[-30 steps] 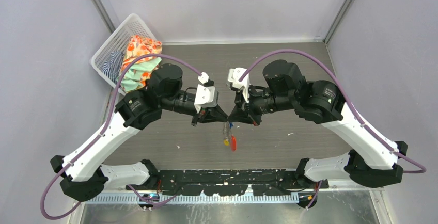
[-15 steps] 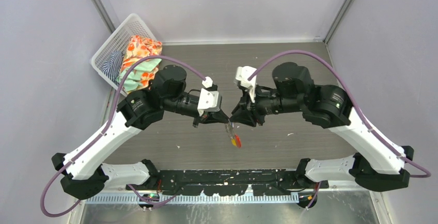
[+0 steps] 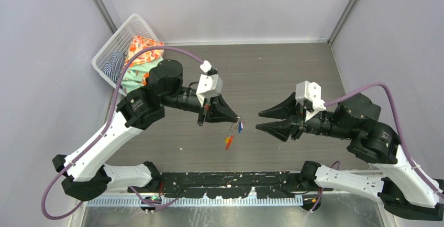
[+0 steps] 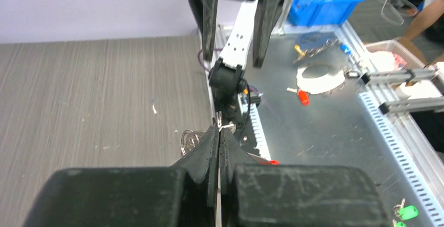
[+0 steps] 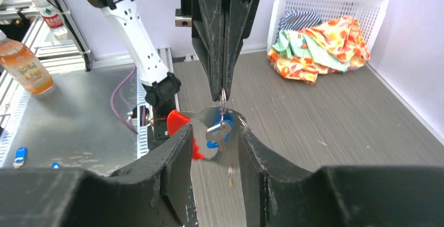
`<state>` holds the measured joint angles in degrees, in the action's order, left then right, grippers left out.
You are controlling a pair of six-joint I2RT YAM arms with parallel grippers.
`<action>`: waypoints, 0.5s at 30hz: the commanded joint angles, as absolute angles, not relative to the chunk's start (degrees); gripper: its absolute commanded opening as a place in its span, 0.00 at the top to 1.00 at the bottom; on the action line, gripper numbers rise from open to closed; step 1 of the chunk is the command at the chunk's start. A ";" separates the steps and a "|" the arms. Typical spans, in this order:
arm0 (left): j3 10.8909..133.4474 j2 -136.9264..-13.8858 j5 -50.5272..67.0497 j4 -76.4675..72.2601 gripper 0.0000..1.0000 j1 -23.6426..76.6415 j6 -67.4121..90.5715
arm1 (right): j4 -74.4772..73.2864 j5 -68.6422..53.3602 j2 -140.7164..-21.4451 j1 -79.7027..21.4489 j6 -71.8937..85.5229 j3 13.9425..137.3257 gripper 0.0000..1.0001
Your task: Put the keys on the keyring
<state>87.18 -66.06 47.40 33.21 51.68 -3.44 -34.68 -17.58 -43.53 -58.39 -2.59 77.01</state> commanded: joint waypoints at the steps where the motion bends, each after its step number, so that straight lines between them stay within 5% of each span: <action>1: 91.32 -66.53 50.94 21.76 1.00 51.42 7.18 | -23.52 -19.06 -43.73 -58.35 -1.76 74.49 0.59; 15: 91.27 -65.38 51.49 18.06 1.00 51.42 10.50 | -15.15 -18.50 -42.06 -58.29 -1.98 72.60 0.60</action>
<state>91.00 -67.24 50.19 22.81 51.64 8.80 -20.99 -18.72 -42.98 -58.37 -2.42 72.10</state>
